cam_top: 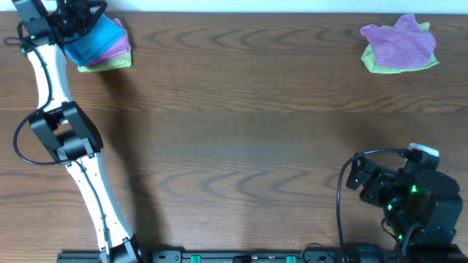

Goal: Fold the cloth
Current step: 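Open the left gripper and pull the left arm back from the stack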

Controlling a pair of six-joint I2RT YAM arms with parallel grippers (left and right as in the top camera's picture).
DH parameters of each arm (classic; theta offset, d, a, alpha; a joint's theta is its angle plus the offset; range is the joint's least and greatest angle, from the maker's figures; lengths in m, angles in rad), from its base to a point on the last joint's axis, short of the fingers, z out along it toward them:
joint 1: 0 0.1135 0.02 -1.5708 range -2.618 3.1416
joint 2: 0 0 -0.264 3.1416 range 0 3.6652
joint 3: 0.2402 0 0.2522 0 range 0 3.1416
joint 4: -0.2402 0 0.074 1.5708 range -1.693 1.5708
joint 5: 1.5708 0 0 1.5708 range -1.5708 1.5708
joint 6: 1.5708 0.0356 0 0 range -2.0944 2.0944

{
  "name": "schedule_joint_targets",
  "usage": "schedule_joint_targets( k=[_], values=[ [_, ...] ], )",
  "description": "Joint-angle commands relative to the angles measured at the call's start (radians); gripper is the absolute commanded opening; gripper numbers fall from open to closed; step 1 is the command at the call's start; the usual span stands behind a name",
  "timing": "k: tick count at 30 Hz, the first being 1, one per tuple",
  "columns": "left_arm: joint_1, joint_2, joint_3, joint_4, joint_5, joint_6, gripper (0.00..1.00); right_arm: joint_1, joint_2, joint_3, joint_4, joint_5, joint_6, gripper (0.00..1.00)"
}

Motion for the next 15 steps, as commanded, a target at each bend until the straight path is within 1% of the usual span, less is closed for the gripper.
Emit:
schedule_joint_targets(
  k=[1, 3, 4, 7, 10, 13, 15],
  values=[
    [-0.025, -0.016, 0.099, -0.032, 0.07, 0.028, 0.06, -0.011, 0.001, -0.006, 0.005, 0.012, -0.036, 0.99],
    [-0.038, -0.026, 0.155, -0.146, 0.021, 0.109, 0.06, -0.011, 0.001, -0.006, 0.006, 0.012, -0.053, 0.99],
    [-0.045, -0.033, 0.185, -0.235, -0.029, 0.167, 0.06, -0.011, 0.001, -0.006, 0.006, 0.017, -0.053, 0.99],
    [-0.071, -0.064, 0.286, -0.564, -0.246, 0.399, 0.06, -0.011, 0.001, -0.006, 0.005, 0.038, -0.053, 0.99],
    [-0.113, -0.095, 0.381, -0.813, -0.445, 0.584, 0.06, -0.011, 0.001, -0.006, 0.01, 0.055, -0.065, 0.99],
    [-0.164, -0.124, 0.462, -0.993, -0.615, 0.694, 0.06, -0.011, 0.001, -0.006, 0.027, 0.058, -0.091, 0.99],
    [-0.19, -0.154, 0.46, -1.073, -0.676, 0.727, 0.06, -0.011, 0.001, -0.005, 0.031, 0.079, -0.094, 0.99]
  ],
)
